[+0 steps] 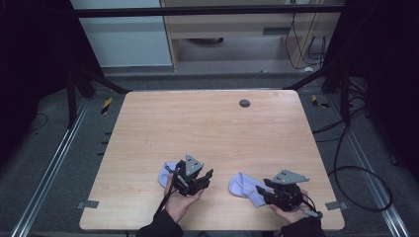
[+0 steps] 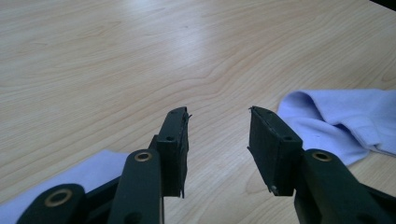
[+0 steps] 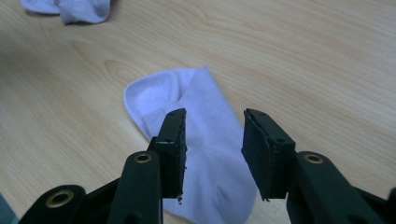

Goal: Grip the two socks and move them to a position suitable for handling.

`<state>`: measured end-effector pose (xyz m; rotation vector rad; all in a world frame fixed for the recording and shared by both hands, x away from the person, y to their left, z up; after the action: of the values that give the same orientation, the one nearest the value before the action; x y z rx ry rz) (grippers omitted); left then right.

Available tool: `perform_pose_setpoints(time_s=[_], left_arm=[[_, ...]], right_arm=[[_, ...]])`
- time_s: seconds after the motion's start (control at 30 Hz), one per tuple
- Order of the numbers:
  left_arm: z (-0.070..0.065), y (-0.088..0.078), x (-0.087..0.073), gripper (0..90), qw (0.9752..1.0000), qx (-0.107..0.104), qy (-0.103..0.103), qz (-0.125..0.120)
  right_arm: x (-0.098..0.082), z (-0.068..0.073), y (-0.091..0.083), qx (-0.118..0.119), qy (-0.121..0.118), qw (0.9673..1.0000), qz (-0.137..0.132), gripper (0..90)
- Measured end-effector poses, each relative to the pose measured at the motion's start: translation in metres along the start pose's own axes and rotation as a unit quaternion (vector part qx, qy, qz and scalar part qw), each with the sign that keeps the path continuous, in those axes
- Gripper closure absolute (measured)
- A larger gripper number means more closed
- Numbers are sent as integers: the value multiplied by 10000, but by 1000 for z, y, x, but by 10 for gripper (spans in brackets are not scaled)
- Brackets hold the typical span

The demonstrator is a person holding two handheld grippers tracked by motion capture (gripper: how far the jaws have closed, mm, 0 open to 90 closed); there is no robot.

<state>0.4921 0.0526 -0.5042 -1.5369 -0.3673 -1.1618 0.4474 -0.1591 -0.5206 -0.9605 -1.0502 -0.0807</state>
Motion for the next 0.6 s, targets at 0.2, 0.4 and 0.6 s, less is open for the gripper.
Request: perform_pose_setpoints(time_s=[0.2, 0.4, 0.6], left_arm=[[-17, 7, -3, 567, 9999, -109, 75, 83], [-33, 17, -7, 570, 9994, -215, 190, 183], [-47, 28, -12, 571, 9987, -326, 265, 299]], right_arm=[[-7, 4, 3, 103, -33, 9999, 112, 603], [-13, 9, 5, 207, -12, 9996, 190, 615], [-20, 11, 10, 267, -40, 9991, 332, 621]])
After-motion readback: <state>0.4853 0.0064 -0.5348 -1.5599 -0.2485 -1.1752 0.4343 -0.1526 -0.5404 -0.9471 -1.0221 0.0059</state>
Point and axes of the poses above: each handheld gripper's, and its own axes: y roughly forward along the jaws, x roughly out of its top, z roughly to its left, the point moved 9 cm from there along y, roughly forward along the jaws, and after that the axes turned 11 degrees about x, right-handed, at the moved point
